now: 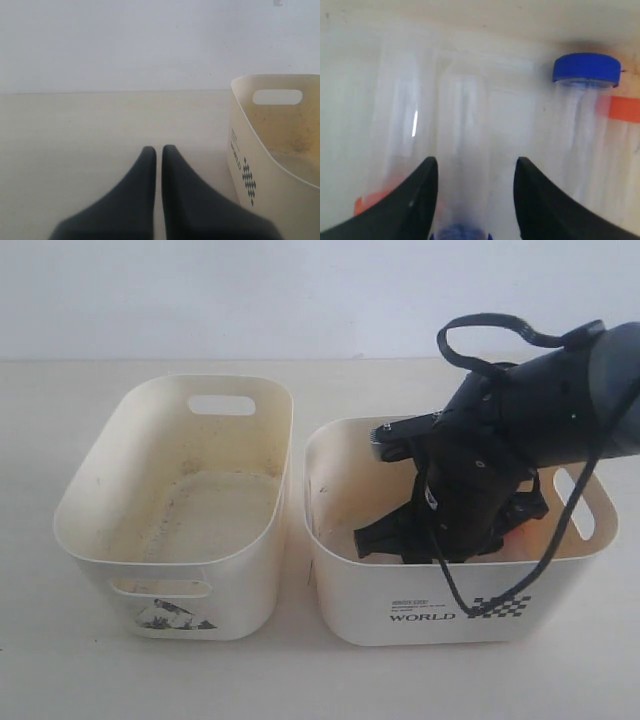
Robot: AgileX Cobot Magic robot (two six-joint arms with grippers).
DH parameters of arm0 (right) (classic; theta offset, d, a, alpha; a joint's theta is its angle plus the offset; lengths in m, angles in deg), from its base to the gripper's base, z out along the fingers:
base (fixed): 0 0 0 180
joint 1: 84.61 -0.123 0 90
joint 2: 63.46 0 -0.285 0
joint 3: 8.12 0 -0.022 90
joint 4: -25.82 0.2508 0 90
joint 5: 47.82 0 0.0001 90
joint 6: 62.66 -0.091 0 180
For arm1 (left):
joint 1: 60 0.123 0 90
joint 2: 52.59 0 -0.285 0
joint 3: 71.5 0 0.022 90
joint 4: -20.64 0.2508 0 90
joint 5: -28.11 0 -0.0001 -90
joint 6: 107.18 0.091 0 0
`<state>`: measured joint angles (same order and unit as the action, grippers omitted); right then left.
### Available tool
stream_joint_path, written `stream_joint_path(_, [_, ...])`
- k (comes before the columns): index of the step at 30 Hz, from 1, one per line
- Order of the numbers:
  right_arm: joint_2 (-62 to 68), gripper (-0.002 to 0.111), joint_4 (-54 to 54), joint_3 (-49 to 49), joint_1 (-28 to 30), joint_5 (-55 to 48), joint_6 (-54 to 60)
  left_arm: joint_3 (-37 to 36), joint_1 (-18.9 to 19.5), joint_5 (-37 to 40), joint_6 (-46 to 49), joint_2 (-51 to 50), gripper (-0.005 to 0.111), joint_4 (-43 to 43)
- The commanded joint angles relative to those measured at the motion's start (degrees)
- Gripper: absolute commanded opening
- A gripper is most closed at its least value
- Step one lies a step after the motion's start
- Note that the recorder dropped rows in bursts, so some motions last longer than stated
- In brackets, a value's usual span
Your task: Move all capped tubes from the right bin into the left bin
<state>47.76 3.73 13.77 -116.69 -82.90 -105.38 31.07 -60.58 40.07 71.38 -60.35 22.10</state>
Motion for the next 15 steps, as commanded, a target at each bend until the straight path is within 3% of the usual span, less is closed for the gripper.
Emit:
stream_joint_path(1, [2.3,0.045,0.7,-0.3,0.2,0.4,0.2,0.2,0.0,0.0,-0.5,0.0,0.004,-0.2])
stream_joint_path(11, [3.6,0.045,1.0,-0.3,0.2,0.2,0.2,0.2,0.0,0.0,-0.5,0.0,0.004,-0.2])
stream_joint_path(13, [3.6,0.037,0.9,-0.3,0.2,0.2,0.2,0.2,0.0,0.0,-0.5,0.0,0.004,-0.2])
stream_joint_path(14, [3.6,0.021,0.9,-0.3,0.2,0.2,0.3,0.2,0.0,0.0,-0.5,0.0,0.004,-0.2])
stream_joint_path(15, [3.6,0.013,0.9,-0.3,0.2,0.2,0.3,0.2,0.0,0.0,-0.5,0.0,0.004,-0.2])
